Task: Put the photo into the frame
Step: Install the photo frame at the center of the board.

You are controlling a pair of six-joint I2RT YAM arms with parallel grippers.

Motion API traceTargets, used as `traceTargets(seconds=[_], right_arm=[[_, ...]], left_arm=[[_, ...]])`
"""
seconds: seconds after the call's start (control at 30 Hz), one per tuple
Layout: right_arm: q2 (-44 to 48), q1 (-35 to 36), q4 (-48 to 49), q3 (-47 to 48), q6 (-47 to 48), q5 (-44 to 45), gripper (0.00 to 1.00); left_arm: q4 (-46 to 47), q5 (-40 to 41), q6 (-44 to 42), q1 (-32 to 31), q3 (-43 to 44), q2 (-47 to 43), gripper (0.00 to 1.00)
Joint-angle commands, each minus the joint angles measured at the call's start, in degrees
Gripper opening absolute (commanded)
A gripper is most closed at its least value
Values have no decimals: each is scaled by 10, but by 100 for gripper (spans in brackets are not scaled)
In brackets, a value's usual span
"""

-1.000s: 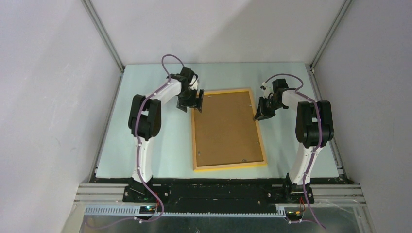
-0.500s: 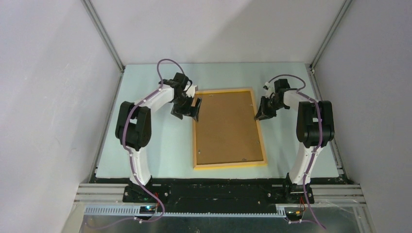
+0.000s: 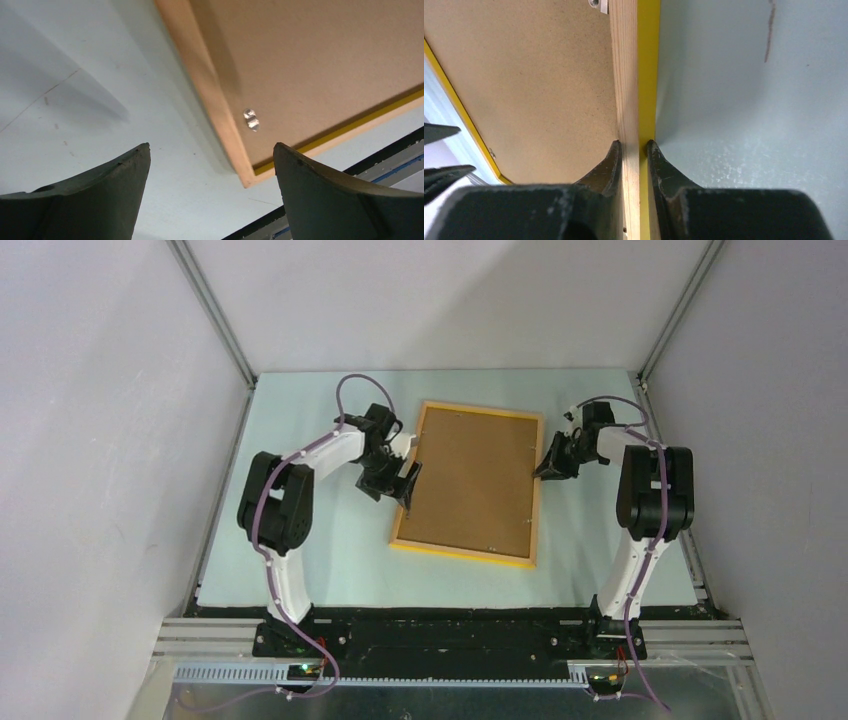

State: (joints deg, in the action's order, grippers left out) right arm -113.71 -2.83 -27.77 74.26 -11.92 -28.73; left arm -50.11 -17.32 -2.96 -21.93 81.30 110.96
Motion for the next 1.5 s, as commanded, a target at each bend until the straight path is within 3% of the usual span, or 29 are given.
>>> traceTargets(seconds=[0.0, 0.23, 0.47, 0.73, 1.3, 1.47], right_arm=[[-12, -13, 54, 16, -58, -44, 0], [-31, -13, 25, 35, -35, -57, 0], [-27, -14, 2, 35, -9, -55, 0], [-28, -14, -7, 36, -3, -59, 0], [-31, -14, -11, 35, 2, -67, 0], [-31, -14, -13, 36, 4, -67, 0]], left_arm=[[4, -6, -20, -28, 13, -16, 96], [4, 51, -6, -34, 60, 31, 94], [4, 77, -9, -35, 70, 50, 81], [5, 71, -6, -37, 57, 59, 78], [7, 94, 1, -44, 54, 65, 60], [6, 80, 5, -46, 55, 59, 67]])
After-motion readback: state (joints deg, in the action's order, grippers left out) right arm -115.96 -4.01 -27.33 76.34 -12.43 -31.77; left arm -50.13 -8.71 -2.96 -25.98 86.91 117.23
